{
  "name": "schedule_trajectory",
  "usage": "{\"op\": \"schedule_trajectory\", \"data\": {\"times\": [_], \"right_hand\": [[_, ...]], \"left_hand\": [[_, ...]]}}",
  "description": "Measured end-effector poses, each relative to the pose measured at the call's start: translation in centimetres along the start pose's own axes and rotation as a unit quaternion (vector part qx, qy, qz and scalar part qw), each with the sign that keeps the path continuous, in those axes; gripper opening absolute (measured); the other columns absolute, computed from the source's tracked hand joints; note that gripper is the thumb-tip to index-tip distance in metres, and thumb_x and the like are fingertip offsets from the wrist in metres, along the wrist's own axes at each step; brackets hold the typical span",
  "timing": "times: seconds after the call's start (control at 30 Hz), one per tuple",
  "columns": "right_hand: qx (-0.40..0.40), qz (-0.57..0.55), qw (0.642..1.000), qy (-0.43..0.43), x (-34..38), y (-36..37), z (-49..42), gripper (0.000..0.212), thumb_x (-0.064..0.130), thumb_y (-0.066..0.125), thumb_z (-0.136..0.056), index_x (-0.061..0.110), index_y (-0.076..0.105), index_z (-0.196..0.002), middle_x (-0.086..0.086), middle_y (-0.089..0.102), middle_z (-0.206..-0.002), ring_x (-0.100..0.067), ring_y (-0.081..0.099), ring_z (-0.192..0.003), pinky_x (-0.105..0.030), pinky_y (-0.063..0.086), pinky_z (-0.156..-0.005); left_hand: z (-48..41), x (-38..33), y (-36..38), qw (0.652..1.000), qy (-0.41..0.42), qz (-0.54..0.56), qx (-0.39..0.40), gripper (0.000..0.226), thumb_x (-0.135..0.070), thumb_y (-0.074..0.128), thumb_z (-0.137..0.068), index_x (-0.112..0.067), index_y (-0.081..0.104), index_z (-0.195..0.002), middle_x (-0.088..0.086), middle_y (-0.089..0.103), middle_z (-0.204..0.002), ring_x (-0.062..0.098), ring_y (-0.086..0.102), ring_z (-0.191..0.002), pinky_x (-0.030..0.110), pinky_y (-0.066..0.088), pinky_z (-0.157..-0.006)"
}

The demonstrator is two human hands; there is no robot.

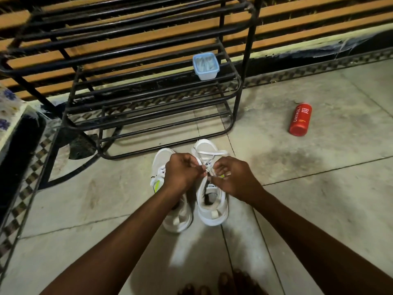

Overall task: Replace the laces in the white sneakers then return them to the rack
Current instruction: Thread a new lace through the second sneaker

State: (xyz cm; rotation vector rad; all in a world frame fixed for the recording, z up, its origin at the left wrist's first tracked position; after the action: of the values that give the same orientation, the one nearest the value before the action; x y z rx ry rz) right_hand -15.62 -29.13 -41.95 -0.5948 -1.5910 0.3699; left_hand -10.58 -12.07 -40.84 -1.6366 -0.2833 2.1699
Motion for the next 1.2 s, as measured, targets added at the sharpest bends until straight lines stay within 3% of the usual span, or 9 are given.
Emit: {"op": "schedule_trajectory", "data": {"times": [0.1, 0.27, 0.4, 0.5, 0.7, 0.8, 0.93, 1.07, 1.2], "right_hand": [[-0.009, 0.005, 1.000, -0.015, 0.2, 0.4, 0.5, 0.031, 0.019, 0.090, -0.070, 0.007, 0.074, -0.094, -0.004, 0.074, -0.085, -0.017, 0.069, -0.071, -0.023, 0.055, -0.074], [-0.047, -0.006, 0.999, -0.010, 0.2, 0.3, 1.4, 0.018, 0.012, 0.079, -0.074, 0.013, 0.078, -0.092, 0.003, 0.076, -0.081, -0.008, 0.069, -0.072, -0.015, 0.052, -0.074], [-0.067, -0.022, 0.996, 0.049, -0.6, 0.4, 1.6, 0.025, 0.013, 0.078, -0.077, 0.013, 0.076, -0.101, 0.002, 0.078, -0.089, -0.007, 0.070, -0.078, -0.022, 0.056, -0.081], [-0.055, -0.055, 0.991, 0.107, -1.6, 0.6, 1.8, 0.028, 0.007, 0.074, -0.078, 0.013, 0.075, -0.106, 0.000, 0.077, -0.093, -0.014, 0.072, -0.086, -0.035, 0.057, -0.089], [-0.048, -0.102, 0.984, 0.139, -2.4, 0.5, 1.9, 0.030, 0.002, 0.072, -0.077, 0.014, 0.074, -0.105, 0.003, 0.077, -0.094, -0.010, 0.072, -0.089, -0.036, 0.056, -0.092], [-0.053, -0.128, 0.980, 0.144, -2.6, 0.6, 1.9, 0.031, -0.001, 0.071, -0.077, 0.013, 0.074, -0.104, 0.004, 0.077, -0.094, -0.005, 0.072, -0.087, -0.034, 0.057, -0.090], [-0.060, -0.148, 0.977, 0.144, -2.9, 0.6, 2.0, 0.032, -0.006, 0.071, -0.076, 0.011, 0.074, -0.103, 0.000, 0.077, -0.096, -0.012, 0.073, -0.091, -0.037, 0.057, -0.092], [-0.062, -0.146, 0.978, 0.134, -2.9, 0.5, 1.9, 0.033, -0.005, 0.073, -0.075, 0.010, 0.074, -0.104, 0.001, 0.077, -0.094, -0.009, 0.073, -0.088, -0.031, 0.058, -0.088], [-0.064, -0.154, 0.977, 0.134, -2.9, 0.4, 1.8, 0.034, -0.006, 0.073, -0.075, 0.011, 0.073, -0.105, 0.001, 0.078, -0.093, -0.008, 0.074, -0.088, -0.026, 0.058, -0.085]], "left_hand": [[-0.1, 0.3, 0.1, 0.999, 0.004, -0.039, -0.020, 0.019, -0.009, 0.088, -0.074, -0.011, 0.071, -0.067, 0.008, 0.075, -0.072, 0.028, 0.077, -0.078, 0.051, 0.063, -0.081], [0.3, 1.4, 0.7, 0.998, -0.048, 0.017, -0.048, 0.025, -0.004, 0.090, -0.070, -0.012, 0.067, -0.065, 0.015, 0.076, -0.074, 0.034, 0.077, -0.079, 0.054, 0.062, -0.084], [0.6, 1.5, 1.1, 0.997, -0.047, 0.023, -0.063, 0.021, -0.012, 0.092, -0.071, -0.007, 0.071, -0.072, 0.010, 0.076, -0.074, 0.031, 0.077, -0.078, 0.051, 0.062, -0.084], [0.9, 1.0, 1.4, 0.996, -0.035, 0.020, -0.079, 0.020, -0.014, 0.091, -0.074, -0.007, 0.072, -0.073, 0.008, 0.076, -0.072, 0.028, 0.076, -0.077, 0.045, 0.062, -0.082], [1.1, 1.1, 2.2, 0.995, -0.006, -0.007, -0.098, 0.020, -0.015, 0.089, -0.075, -0.015, 0.071, -0.068, -0.001, 0.074, -0.067, 0.017, 0.073, -0.070, 0.031, 0.058, -0.073], [1.3, 1.1, 2.6, 0.994, 0.026, -0.028, -0.106, 0.022, -0.015, 0.088, -0.076, -0.017, 0.068, -0.065, -0.005, 0.071, -0.062, 0.009, 0.069, -0.063, 0.023, 0.052, -0.067], [1.6, 0.9, 2.9, 0.987, 0.093, -0.082, -0.104, 0.022, -0.018, 0.081, -0.080, -0.016, 0.063, -0.068, -0.006, 0.069, -0.063, 0.007, 0.067, -0.065, 0.023, 0.051, -0.068], [1.9, 0.4, 3.1, 0.976, 0.149, -0.122, -0.098, 0.025, -0.016, 0.077, -0.083, -0.023, 0.053, -0.079, -0.009, 0.066, -0.060, 0.002, 0.064, -0.060, 0.006, 0.040, -0.059], [2.2, -0.1, 3.3, 0.967, 0.183, -0.153, -0.084, 0.031, -0.013, 0.075, -0.085, -0.029, 0.048, -0.087, -0.009, 0.066, -0.062, 0.005, 0.063, -0.060, 0.017, 0.045, -0.060]]}}
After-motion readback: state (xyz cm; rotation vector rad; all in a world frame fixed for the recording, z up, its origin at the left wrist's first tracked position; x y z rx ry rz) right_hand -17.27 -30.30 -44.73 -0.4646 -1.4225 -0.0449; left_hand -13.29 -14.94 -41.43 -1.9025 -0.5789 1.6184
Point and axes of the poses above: each hand's wrist, its own z-axis away from the middle knuckle, its own y-axis out of the palm, x = y × z, the point moved 6 cm from there along -z, towards the middle knuckle
